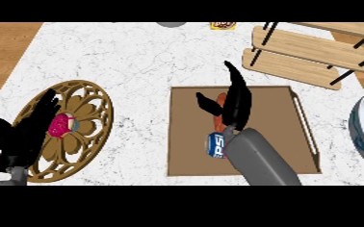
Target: Pick the sweet potato from the tray and place it in the tiered shelf
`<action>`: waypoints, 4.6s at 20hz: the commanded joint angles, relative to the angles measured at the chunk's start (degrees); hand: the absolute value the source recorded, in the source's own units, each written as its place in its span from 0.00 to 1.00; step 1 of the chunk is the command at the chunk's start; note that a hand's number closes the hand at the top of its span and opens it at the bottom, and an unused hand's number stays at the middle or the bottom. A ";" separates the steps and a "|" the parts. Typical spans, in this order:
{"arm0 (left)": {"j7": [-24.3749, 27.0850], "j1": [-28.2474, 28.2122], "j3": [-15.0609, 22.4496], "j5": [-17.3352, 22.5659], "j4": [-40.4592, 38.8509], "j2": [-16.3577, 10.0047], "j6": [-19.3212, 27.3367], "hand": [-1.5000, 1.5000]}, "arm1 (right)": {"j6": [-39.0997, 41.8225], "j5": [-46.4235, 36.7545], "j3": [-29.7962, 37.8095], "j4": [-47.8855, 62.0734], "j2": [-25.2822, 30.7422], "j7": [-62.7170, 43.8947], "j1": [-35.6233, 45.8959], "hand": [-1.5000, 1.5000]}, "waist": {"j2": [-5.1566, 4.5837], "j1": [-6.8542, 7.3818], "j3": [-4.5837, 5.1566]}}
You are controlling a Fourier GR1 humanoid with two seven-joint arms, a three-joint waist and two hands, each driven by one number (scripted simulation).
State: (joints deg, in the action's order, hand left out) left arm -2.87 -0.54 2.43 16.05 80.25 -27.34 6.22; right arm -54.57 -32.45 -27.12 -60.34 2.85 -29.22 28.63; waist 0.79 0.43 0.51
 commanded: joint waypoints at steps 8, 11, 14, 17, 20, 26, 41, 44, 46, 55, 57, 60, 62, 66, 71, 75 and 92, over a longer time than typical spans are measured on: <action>-1.10 -0.60 -0.32 -0.63 -0.68 0.77 1.44 0.50 | 25.41 -18.17 -4.19 10.28 -2.78 -35.69 12.21 0.00 | 0.58 -1.78 -0.09; -0.74 -0.24 -0.39 0.49 -0.80 0.25 -1.00 0.50 | 38.10 -13.26 -7.60 9.09 -2.81 -40.75 13.49 0.00 | 0.30 -0.67 -0.14; 0.52 0.18 -1.75 0.43 -2.08 -0.97 -1.73 0.50 | 48.12 -10.31 -7.76 9.28 -2.83 -43.76 15.77 0.00 | -0.15 -0.80 -0.23; 0.41 -1.92 -1.23 0.25 0.02 -0.29 -1.35 0.50 | 55.67 -8.66 -7.43 7.66 -2.83 -47.59 18.31 0.00 | 0.09 -0.60 -0.36; 0.09 -1.47 -2.07 1.37 -1.04 0.10 -2.03 0.50 | 59.41 -7.54 -7.85 6.94 -2.83 -49.80 17.60 0.00 | -0.08 -1.04 -0.39; 0.24 -2.57 -2.47 0.00 1.07 -0.70 -1.92 0.50 | 62.54 -7.53 -7.16 4.00 -2.76 -52.34 15.90 0.00 | -0.16 -0.86 -0.47; 1.56 -1.67 -1.96 -3.39 0.09 4.42 -0.55 0.50 | 64.54 -13.67 -2.66 -0.27 0.94 -46.02 9.20 0.00 | -0.62 -0.45 -0.49; 0.92 -0.27 -3.79 -2.15 -2.63 2.07 -4.18 0.50 | 60.41 -15.98 -2.64 4.66 -1.82 -43.38 6.67 0.00 | -0.81 -0.22 -0.49; -0.56 2.31 -5.09 -1.81 -3.49 1.83 -4.27 0.50 | 62.49 -16.57 -1.09 3.44 -1.25 -42.70 7.11 0.00 | -0.80 -0.32 -0.50; -2.93 1.59 -3.83 -5.19 -0.16 4.69 -2.70 0.50 | 61.28 -19.20 3.86 3.11 -2.50 -39.50 3.40 1.00 | -0.77 -0.36 -0.51; 0.24 -1.08 -4.42 -6.00 0.58 4.98 -3.53 0.50 | 61.40 -19.80 5.15 6.62 -2.55 -35.95 4.30 1.00 | -0.81 -0.06 -0.51; -2.11 0.62 -5.89 -4.63 -0.46 3.56 -5.76 0.50 | 62.66 -21.37 4.88 6.90 0.02 -32.54 3.46 1.00 | -0.82 -0.17 -0.51; 1.27 -0.72 -4.96 -6.40 -2.23 6.33 -4.38 0.50 | 64.02 -22.84 3.37 2.87 -0.39 -34.42 1.69 1.00 | -0.72 -0.41 -0.49; -3.39 1.76 -4.83 -7.36 -0.09 6.54 -3.23 0.50 | 62.95 -26.59 3.82 3.91 -0.36 -34.14 3.82 1.00 | -0.76 -0.28 -0.51; -2.12 -2.40 -7.74 -4.92 1.14 4.63 -7.33 0.50 | 62.09 -26.45 2.81 -6.27 5.51 -21.09 -0.37 1.00 | -0.62 -0.41 -0.52; -1.13 -1.45 -8.45 -5.66 -0.65 4.31 -6.09 0.50 | 59.96 -20.27 1.37 -15.18 13.15 0.12 -3.20 1.00 | -0.44 -1.76 -0.58; -3.14 -1.62 -8.07 -7.65 2.29 6.11 -5.31 0.50 | 73.42 9.86 31.24 -57.40 23.63 -4.51 -13.30 1.00 | -0.38 -2.11 -0.50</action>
State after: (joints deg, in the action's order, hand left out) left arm -4.50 -3.29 -6.29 9.14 82.62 -21.60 0.45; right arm 15.92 -30.89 -4.09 -110.86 25.73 -30.69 15.24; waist 0.50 -1.50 -0.11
